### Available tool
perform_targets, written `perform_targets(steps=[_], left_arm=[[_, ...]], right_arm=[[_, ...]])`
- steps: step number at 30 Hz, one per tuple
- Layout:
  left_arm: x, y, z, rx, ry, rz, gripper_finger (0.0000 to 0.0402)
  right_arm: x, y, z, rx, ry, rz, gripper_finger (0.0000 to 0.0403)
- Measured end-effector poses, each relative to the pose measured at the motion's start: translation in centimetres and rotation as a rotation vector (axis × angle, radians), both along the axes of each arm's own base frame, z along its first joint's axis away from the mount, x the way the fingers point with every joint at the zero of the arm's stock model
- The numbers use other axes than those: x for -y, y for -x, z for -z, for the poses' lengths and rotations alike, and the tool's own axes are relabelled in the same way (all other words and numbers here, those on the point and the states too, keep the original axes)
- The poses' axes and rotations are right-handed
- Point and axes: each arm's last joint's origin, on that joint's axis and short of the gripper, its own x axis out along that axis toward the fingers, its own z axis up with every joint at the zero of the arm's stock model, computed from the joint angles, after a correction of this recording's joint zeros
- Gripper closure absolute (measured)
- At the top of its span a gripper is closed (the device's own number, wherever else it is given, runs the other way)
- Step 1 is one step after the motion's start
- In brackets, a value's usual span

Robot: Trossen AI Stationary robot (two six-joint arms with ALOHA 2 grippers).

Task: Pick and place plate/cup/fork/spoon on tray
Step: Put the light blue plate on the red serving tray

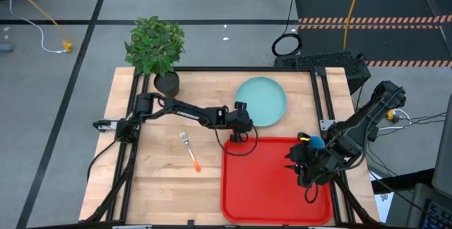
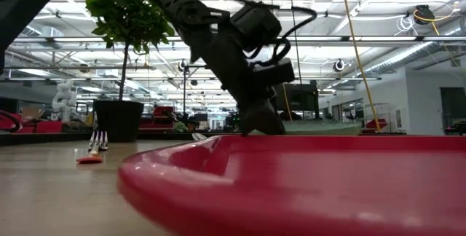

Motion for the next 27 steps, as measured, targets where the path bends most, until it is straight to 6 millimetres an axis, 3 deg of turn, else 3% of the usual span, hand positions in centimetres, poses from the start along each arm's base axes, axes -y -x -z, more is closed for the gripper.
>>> perform_targets(steps=[3, 8, 18, 27], left_arm=[[0.1, -0.2, 0.9, -0.023, -0.054, 0.044, 0.0343], [0.6, -0.7, 0.6, 0.036, -0.091, 0.076, 0.0391], [1.6, -0.9, 0.3, 0.066, -0.088, 0.095, 0.0391], [3.9, 0.5, -2.7, -0.005, -0.132, 0.102, 0.0383]], right_arm=[[0.0, 0.0, 0.0, 0.001, -0.001, 0.001, 0.025], [0.0, 0.0, 0.0, 0.001, -0.004, 0.003, 0.025], [-0.1, 0.0, 0.0, -0.001, -0.009, 0.002, 0.025], [-0.1, 0.0, 0.0, 0.001, -0.012, 0.001, 0.025]])
